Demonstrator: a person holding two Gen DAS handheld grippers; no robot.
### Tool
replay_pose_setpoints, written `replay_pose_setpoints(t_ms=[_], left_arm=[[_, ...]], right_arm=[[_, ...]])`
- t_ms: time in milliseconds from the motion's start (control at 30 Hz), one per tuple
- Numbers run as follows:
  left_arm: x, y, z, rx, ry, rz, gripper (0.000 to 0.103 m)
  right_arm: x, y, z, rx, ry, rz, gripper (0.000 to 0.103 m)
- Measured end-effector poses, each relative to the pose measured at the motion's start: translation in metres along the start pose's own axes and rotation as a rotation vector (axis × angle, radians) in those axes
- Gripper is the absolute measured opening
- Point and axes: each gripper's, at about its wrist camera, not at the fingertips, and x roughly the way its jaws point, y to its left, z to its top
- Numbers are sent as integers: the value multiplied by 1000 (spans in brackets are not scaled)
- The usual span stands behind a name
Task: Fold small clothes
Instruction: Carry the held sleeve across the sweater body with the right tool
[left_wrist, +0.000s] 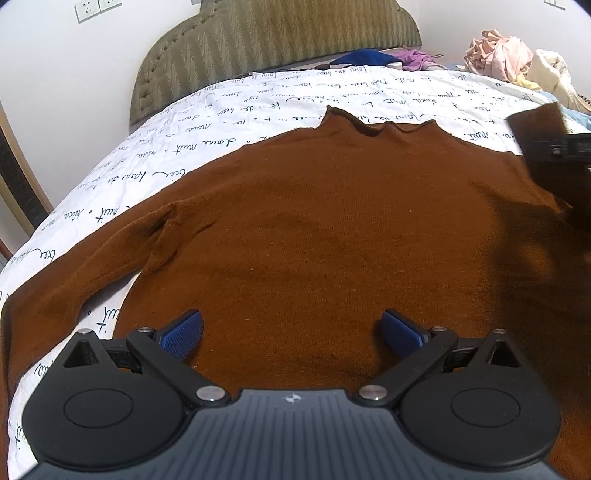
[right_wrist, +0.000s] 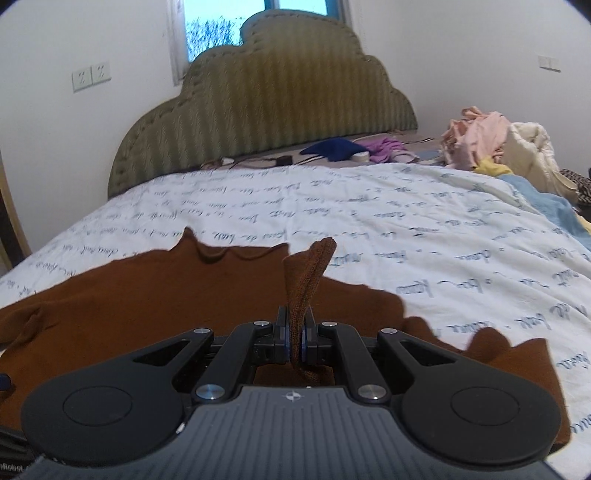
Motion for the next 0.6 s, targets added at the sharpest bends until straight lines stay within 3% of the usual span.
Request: replay_pose_setpoints(t_ms=[600], left_arm=[[-4, 22, -2, -38, -9, -6, 103]], right_arm=[[43, 74, 17, -56, 39, 86, 11]])
